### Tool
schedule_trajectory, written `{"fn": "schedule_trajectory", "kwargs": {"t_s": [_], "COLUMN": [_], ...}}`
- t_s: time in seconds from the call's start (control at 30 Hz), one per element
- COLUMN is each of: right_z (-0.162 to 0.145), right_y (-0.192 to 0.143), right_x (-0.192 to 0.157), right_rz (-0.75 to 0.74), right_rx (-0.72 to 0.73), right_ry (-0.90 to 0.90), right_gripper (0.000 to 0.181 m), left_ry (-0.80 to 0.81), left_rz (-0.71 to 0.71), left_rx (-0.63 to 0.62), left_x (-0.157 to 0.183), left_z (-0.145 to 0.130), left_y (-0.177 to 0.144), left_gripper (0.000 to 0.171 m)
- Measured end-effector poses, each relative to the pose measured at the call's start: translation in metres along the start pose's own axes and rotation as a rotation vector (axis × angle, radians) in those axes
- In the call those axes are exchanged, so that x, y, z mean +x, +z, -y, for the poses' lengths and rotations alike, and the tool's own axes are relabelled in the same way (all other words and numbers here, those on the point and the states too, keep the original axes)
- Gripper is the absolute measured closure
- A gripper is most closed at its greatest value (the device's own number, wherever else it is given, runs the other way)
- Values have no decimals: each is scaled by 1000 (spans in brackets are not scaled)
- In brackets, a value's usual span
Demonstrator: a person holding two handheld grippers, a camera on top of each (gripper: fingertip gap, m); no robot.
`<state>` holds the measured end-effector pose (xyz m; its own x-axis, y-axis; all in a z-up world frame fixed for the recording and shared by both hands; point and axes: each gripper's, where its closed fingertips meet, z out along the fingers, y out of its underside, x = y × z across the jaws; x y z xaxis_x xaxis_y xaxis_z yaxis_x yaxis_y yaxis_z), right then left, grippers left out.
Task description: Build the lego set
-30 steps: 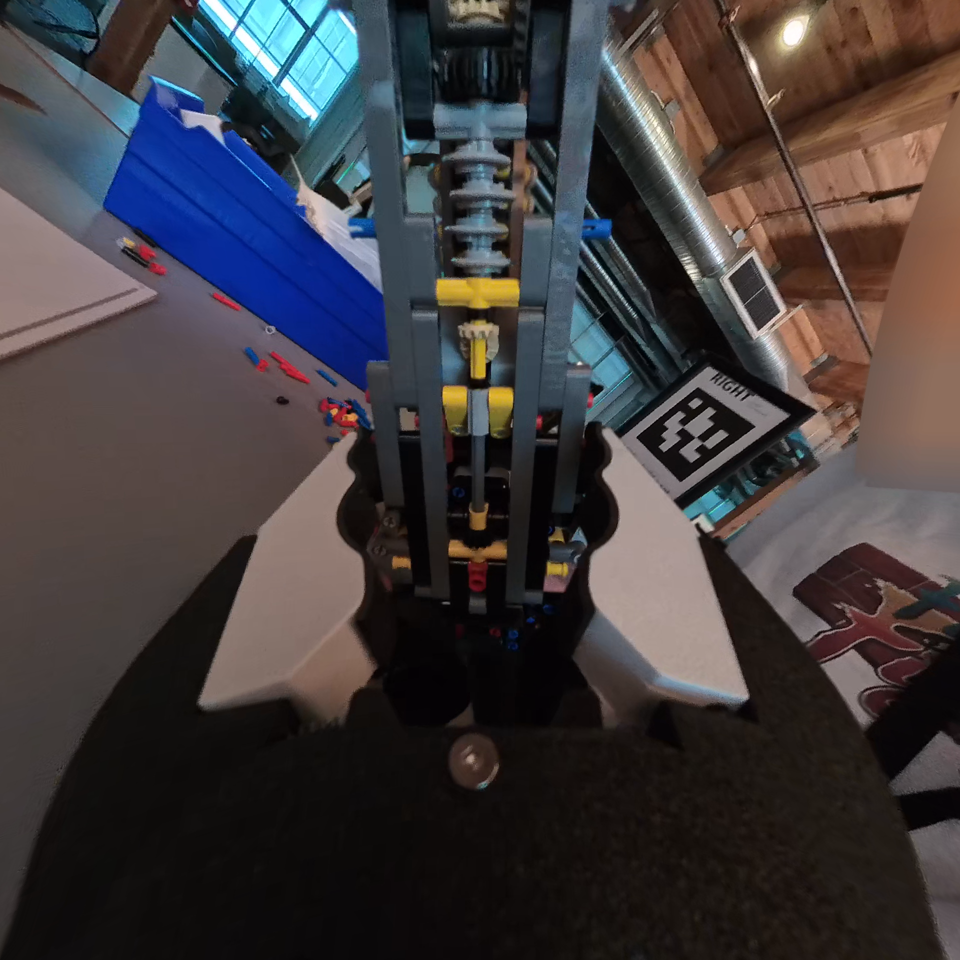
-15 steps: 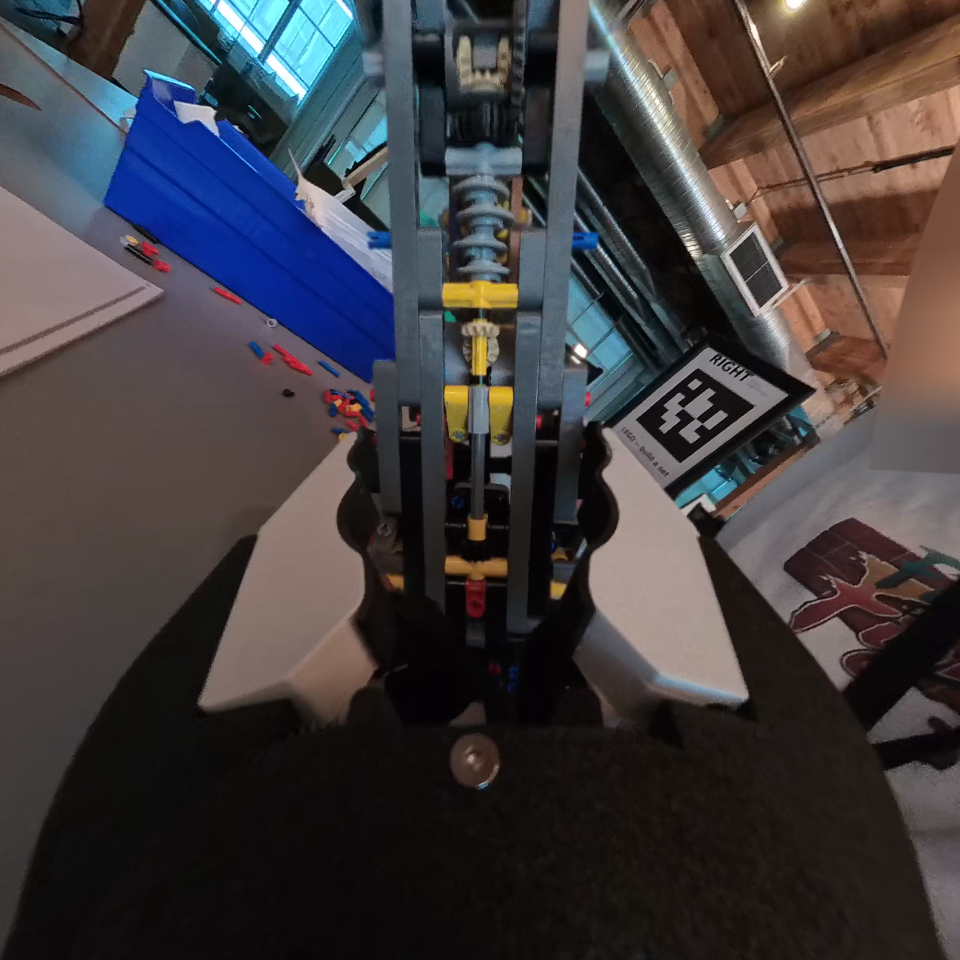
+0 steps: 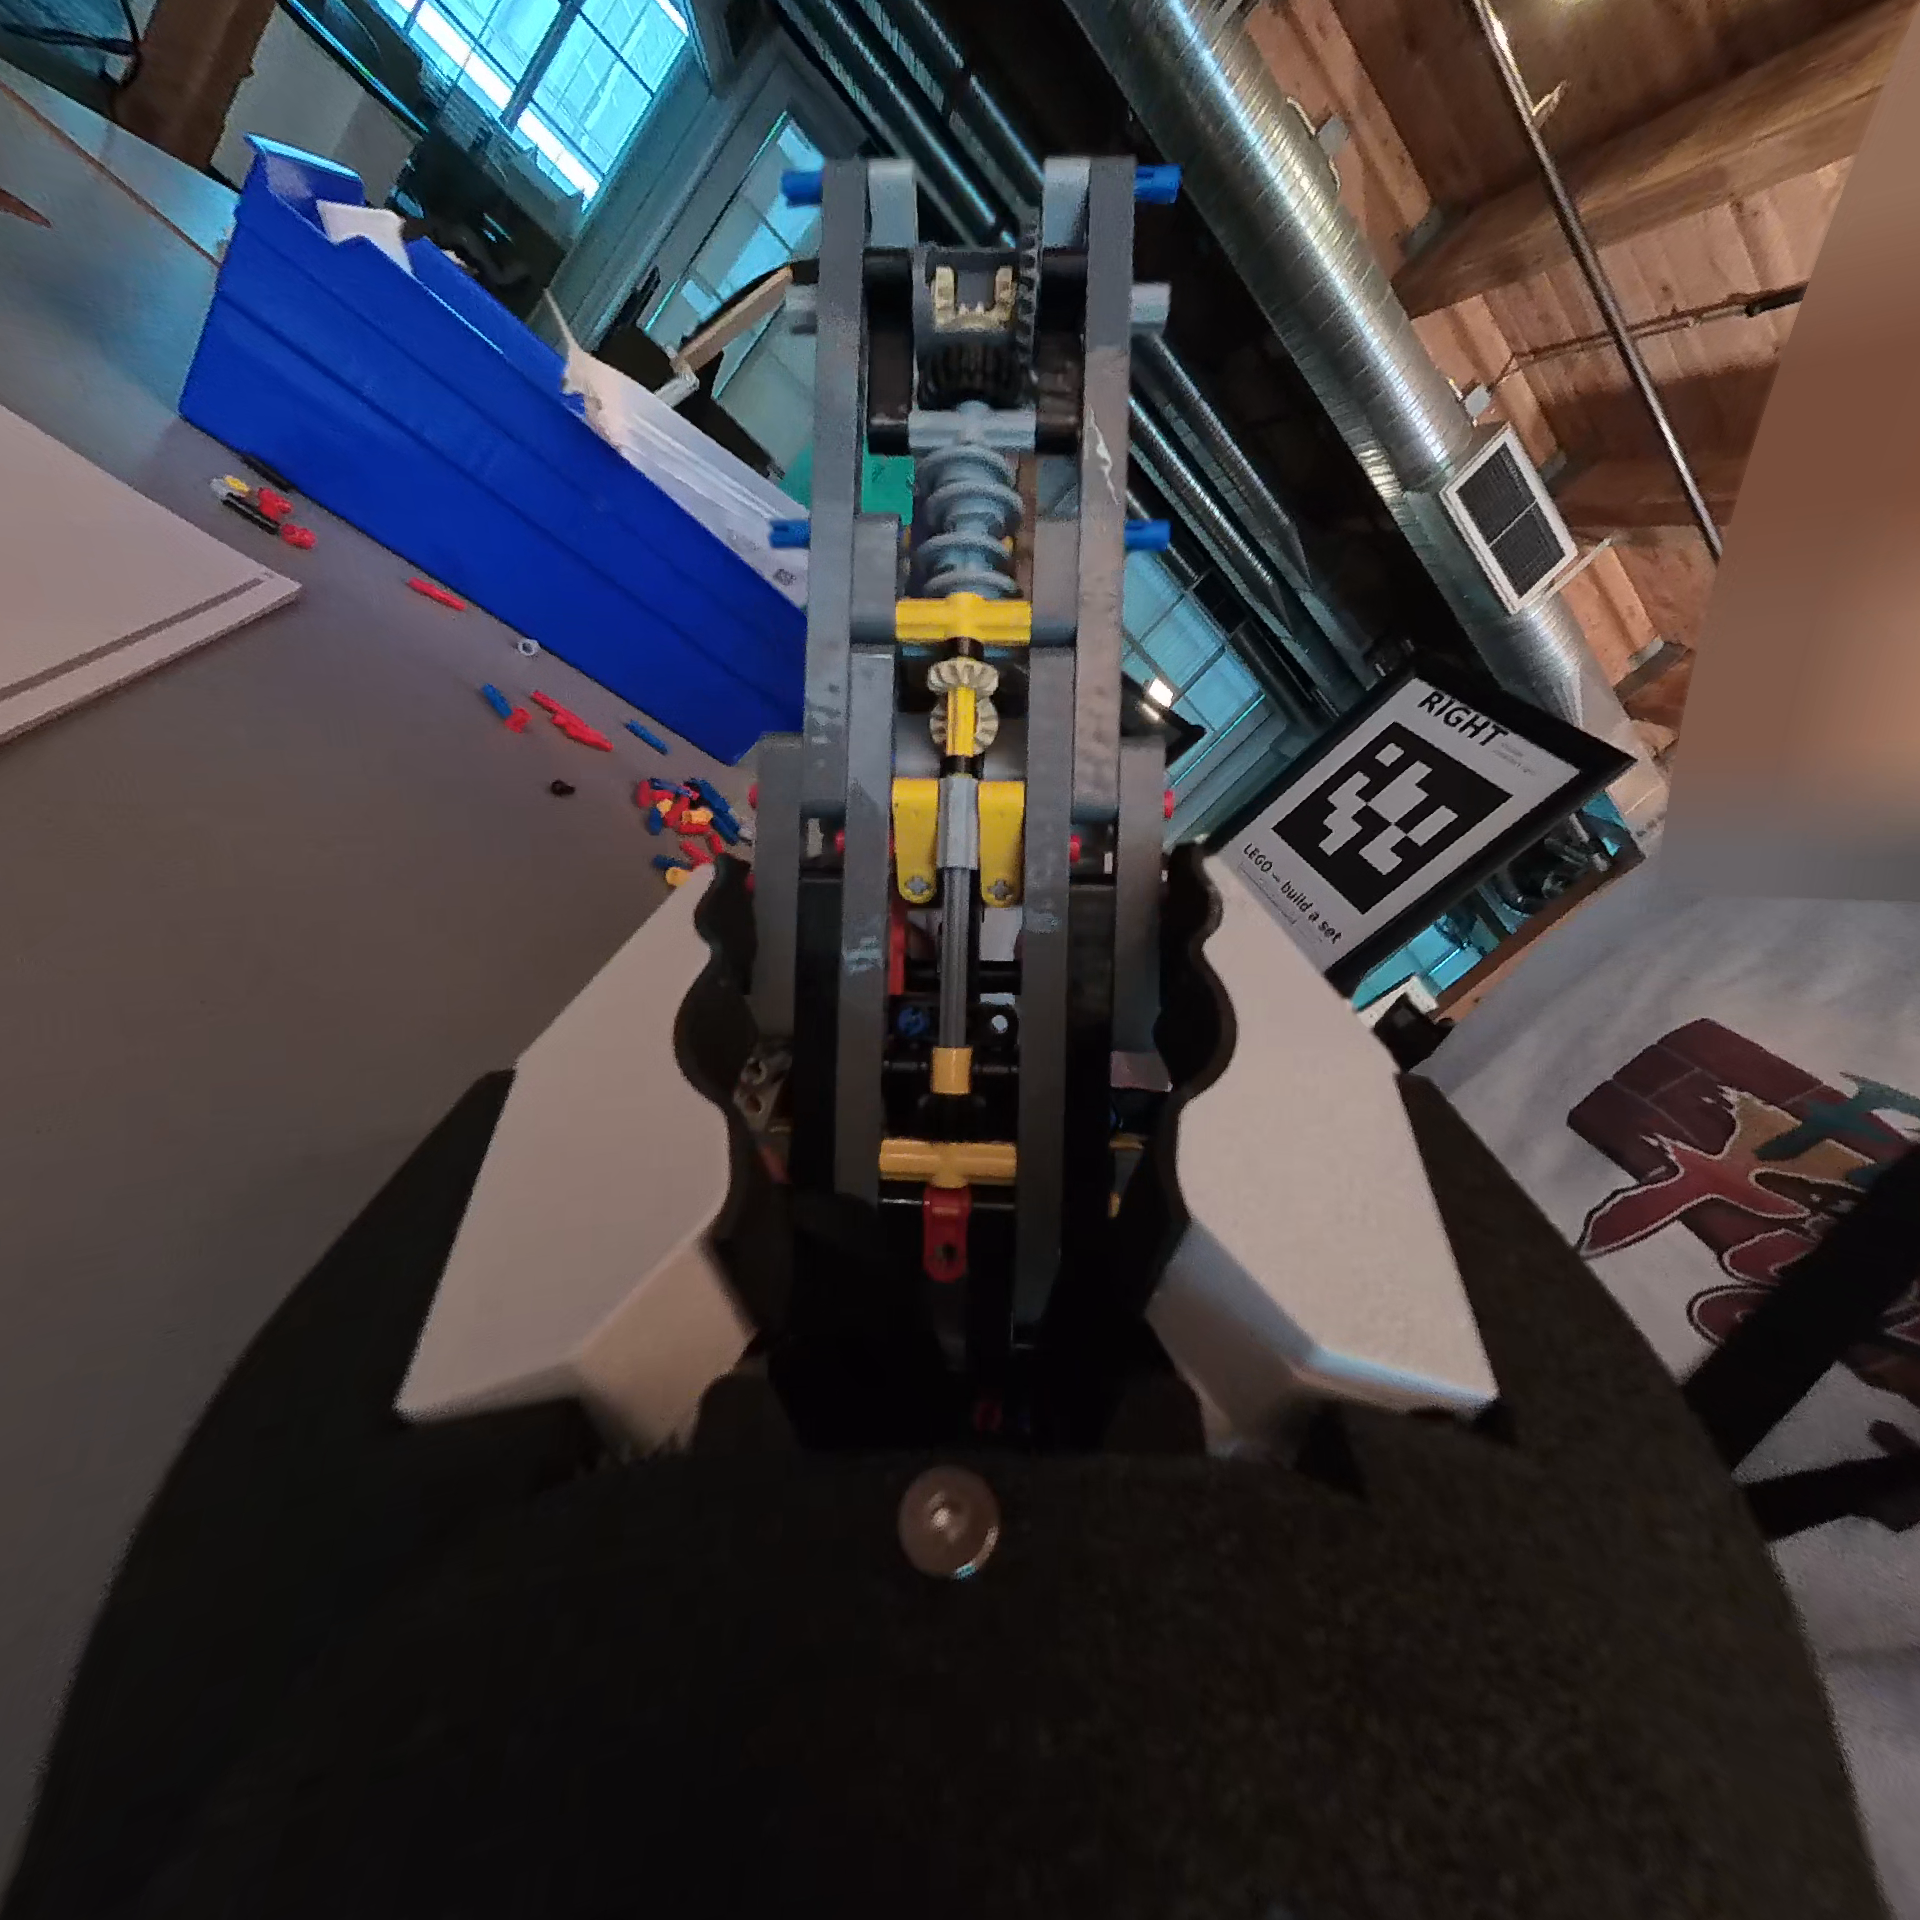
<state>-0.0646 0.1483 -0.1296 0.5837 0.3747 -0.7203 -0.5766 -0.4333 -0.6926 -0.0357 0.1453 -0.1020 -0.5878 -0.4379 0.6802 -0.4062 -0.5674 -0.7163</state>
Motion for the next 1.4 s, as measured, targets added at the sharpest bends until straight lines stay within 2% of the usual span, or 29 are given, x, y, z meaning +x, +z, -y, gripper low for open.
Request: {"fn": "schedule_trajectory", "kwargs": {"t_s": [0.03, 0.2, 0.23, 0.27, 0.4, 0.53, 0.67, 0.8, 0.93, 1.07, 1.4], "right_z": [1, 0, -2, 0, 1, 2, 0, -10, -14, -18, -18], "right_y": [0, -3, -5, -6, -7, -5, -6, -10, -11, -10, -4], "right_x": [1, -2, -8, -7, -10, -11, -14, -16, -12, -7, -7], "right_rz": [-1, -8, 27, 24, 23, 24, -2, -63, -159, -190, -212], "right_rx": [8, -10, -23, -6, -7, -6, -61, -226, -357, -411, -350], "right_ry": [2, -20, -17, 2, -49, -23, -39, -117, -221, -266, -325], "right_gripper": [48, 51, 74, 77, 76, 76, 76, 76, 76, 76, 77], "left_ry": [-5, 23, 47, 35, 64, 65, 86, 156, 235, 272, 301], "left_rz": [0, 4, 30, 26, 18, 18, -13, -46, -14, 11, 6], "left_rx": [2, 12, 16, 10, 27, 26, 14, -118, -230, -246, -259], "left_x": [-1, 2, -2, -2, 1, 1, 7, 12, 6, 2, 2], "left_z": [0, 0, 1, 1, 2, 4, 2, -12, -28, -30, -30], "left_y": [0, 2, 1, 1, 2, 0, -1, -6, -11, -13, -16], "left_gripper": [96, 96, 96, 96, 96, 96, 96, 95, 94, 93, 94]}}
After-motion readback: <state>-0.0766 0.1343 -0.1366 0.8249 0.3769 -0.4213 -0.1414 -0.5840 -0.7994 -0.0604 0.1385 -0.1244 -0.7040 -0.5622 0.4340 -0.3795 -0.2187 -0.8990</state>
